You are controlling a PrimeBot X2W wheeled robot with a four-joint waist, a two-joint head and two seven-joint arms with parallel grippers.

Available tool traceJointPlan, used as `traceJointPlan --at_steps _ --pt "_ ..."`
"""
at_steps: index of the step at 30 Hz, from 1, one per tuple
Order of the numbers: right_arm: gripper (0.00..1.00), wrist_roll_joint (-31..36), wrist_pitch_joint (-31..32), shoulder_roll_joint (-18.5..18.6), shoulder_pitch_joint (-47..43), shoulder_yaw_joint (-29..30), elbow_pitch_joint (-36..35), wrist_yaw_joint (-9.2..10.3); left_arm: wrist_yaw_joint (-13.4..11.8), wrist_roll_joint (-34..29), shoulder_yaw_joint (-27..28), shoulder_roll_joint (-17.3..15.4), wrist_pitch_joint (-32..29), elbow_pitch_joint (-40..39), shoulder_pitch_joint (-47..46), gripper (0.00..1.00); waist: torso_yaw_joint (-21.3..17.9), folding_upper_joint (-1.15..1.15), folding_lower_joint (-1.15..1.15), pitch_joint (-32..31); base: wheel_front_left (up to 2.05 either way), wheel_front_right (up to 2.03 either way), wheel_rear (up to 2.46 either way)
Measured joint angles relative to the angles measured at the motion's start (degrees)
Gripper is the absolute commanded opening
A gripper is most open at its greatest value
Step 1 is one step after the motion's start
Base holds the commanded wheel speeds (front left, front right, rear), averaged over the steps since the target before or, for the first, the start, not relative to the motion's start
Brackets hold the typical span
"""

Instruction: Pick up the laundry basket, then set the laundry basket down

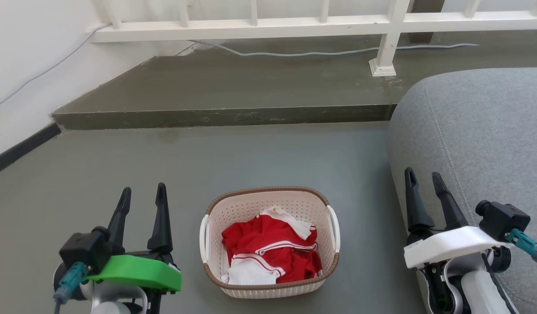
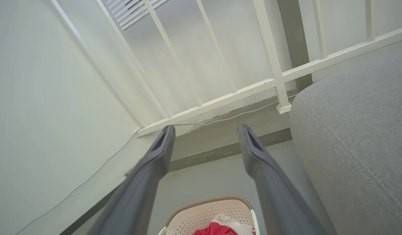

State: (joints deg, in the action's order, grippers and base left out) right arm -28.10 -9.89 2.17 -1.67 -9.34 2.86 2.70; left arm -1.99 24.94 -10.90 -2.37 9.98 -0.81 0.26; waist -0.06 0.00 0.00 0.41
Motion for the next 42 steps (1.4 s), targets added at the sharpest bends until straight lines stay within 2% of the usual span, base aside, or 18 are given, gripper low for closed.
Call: traceJointPlan --at_steps 15,18,25,42 --pt "1.0 11.66 -2.78 0.13 -0.04 -2.37 -3.36 2.05 -1.98 -12.18 -1.9 -0.11 2.76 -2.81 0.18 1.0 -0.11 0.0 0.0 0.3 0.0 0.0 0.0" --pt "1.0 14.19 -3.27 0.14 -0.04 -2.79 -4.04 2.97 -2.36 -14.15 -2.16 -0.12 3.26 -3.49 0.25 1.0 -0.12 0.0 0.0 0.34 0.0 0.0 0.0" --pt "1.0 19.2 -4.54 0.14 -0.05 -3.98 -5.46 3.56 -3.1 -19.49 -2.66 -0.2 4.45 -4.88 0.36 1.0 -0.1 0.0 0.0 0.4 0.0 0.0 0.0" --pt "1.0 19.2 -4.54 0.16 -0.05 -3.93 -5.63 3.96 -3.24 -19.16 -2.49 -0.21 4.45 -4.87 0.73 1.0 -0.03 0.0 0.0 0.44 0.0 0.0 0.0"
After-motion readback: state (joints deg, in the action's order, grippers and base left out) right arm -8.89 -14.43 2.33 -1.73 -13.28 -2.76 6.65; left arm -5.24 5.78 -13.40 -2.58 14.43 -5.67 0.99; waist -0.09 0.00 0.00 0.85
